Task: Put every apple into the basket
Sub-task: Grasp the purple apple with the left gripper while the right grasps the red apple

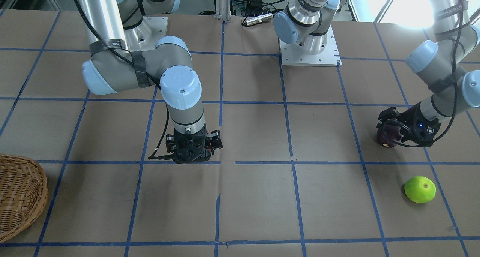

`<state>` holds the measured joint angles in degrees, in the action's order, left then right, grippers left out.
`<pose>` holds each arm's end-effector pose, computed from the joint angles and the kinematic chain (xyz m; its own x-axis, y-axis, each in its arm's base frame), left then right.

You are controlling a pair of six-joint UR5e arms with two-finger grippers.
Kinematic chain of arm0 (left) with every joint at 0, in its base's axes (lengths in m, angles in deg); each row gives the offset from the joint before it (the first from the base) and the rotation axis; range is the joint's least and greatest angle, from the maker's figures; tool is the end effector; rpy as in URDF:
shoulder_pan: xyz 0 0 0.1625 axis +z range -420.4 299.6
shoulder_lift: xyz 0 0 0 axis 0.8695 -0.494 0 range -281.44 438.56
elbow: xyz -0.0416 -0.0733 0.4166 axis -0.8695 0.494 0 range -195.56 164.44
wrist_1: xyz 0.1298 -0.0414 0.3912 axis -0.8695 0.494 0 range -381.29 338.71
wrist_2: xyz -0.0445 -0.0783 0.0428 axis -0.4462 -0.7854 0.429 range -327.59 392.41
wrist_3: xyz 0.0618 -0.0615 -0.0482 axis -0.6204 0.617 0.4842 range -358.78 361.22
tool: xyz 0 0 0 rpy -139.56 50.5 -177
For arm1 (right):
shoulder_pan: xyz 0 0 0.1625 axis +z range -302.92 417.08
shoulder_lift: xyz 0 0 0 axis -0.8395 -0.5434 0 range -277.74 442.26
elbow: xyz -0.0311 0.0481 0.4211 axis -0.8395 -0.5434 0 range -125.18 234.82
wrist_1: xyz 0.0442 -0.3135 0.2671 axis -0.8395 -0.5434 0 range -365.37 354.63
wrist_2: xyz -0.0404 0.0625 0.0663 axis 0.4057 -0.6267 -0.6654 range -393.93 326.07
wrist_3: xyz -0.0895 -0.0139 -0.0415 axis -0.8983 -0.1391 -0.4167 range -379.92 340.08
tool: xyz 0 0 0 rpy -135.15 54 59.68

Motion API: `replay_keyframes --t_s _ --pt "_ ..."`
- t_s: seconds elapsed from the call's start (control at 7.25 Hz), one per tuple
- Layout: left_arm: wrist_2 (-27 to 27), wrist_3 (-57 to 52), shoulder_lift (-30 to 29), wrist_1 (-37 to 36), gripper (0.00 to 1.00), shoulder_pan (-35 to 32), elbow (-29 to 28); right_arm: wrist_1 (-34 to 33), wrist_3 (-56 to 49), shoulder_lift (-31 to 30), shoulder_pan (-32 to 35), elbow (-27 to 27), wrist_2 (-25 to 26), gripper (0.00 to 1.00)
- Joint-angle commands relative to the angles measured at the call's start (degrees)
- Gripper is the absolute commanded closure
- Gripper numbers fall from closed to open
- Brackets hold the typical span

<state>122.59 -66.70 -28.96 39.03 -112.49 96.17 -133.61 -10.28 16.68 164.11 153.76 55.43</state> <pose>0.2106 -0.4869 0.2049 -0.8580 0.4904 0.1527 0.5038 0.8613 0.0652 0.3074 -0.5450 0.2429 -0.9912 -0.1300 -0.0252 -0.1276 0.9884 -0.0820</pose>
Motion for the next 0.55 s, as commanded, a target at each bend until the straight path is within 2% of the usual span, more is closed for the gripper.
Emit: replay_keyframes --t_s 0.0,0.14,0.28,0.41 --pt "0.17 1.65 -2.24 -3.86 0.07 0.59 0.68 -2.37 -7.4 0.27 1.6 2.13 0.37 0.0" --pt "0.26 1.66 -2.34 -4.5 0.41 0.59 1.12 -2.28 -7.88 0.36 2.04 3.09 0.55 0.0" --pt "0.35 1.66 -1.73 -4.42 0.69 0.59 1.38 -3.23 -7.36 0.27 2.13 6.06 0.47 0.0" --pt "0.43 2.7 0.1 -2.94 0.79 -0.54 0.51 -3.68 -7.18 0.27 2.13 8.18 0.38 0.0"
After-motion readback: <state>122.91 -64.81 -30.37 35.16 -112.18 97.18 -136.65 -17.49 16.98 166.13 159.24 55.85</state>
